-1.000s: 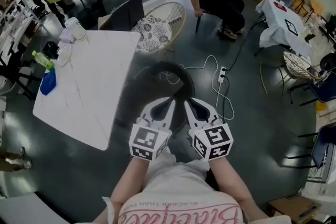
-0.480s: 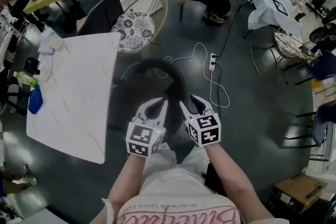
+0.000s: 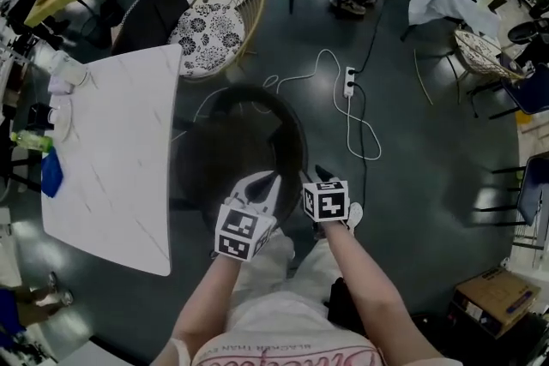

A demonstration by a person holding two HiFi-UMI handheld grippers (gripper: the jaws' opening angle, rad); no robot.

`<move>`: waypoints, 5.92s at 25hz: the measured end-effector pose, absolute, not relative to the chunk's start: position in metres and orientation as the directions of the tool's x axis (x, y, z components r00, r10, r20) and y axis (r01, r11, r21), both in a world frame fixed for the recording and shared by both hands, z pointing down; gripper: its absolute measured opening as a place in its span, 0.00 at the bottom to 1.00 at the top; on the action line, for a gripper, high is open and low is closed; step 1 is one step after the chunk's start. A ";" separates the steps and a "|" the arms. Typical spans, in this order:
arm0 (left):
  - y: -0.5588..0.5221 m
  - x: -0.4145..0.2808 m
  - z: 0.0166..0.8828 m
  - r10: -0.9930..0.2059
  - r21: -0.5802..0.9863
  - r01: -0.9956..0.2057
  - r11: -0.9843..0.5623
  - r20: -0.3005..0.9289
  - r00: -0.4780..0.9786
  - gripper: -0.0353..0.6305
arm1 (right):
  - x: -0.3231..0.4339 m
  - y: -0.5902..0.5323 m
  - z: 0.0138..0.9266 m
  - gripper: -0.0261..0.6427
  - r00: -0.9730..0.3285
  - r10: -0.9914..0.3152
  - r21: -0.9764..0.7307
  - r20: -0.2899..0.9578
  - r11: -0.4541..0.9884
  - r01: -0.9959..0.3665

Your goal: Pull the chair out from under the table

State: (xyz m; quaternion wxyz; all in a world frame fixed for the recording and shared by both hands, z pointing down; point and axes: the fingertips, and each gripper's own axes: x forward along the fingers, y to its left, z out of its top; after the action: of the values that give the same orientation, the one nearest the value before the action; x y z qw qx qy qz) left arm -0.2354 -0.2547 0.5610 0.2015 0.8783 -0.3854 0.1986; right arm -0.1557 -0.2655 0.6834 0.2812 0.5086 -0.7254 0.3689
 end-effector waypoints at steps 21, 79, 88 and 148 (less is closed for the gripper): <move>-0.279 -0.259 0.619 -0.581 0.269 -0.824 -0.498 0.602 0.548 0.06 | -0.175 -0.292 0.755 0.19 -0.308 -0.435 -0.250 0.846 0.186 -0.950; -0.274 0.087 0.641 -0.573 0.278 -0.835 -0.474 0.622 0.533 0.06 | 0.188 -0.276 0.751 0.20 -0.288 -0.377 -0.240 0.880 0.169 -0.956; -0.265 0.060 0.626 -0.593 0.260 -0.856 -0.448 0.630 0.502 0.06 | 0.192 -0.277 0.723 0.25 -0.248 -0.446 -0.204 0.860 0.144 -0.968; -0.222 0.043 0.298 -0.628 -0.097 -0.623 -0.776 0.040 0.777 0.06 | 0.067 -0.217 0.293 0.05 -0.535 -0.845 -0.135 0.005 0.529 -0.838</move>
State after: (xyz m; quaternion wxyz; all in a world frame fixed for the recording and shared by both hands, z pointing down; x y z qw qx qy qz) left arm 0.0430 -0.2220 0.2982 -0.0393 0.9417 -0.3322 0.0350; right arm 0.0672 -0.2170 0.2927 -0.0304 0.4815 -0.8738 0.0606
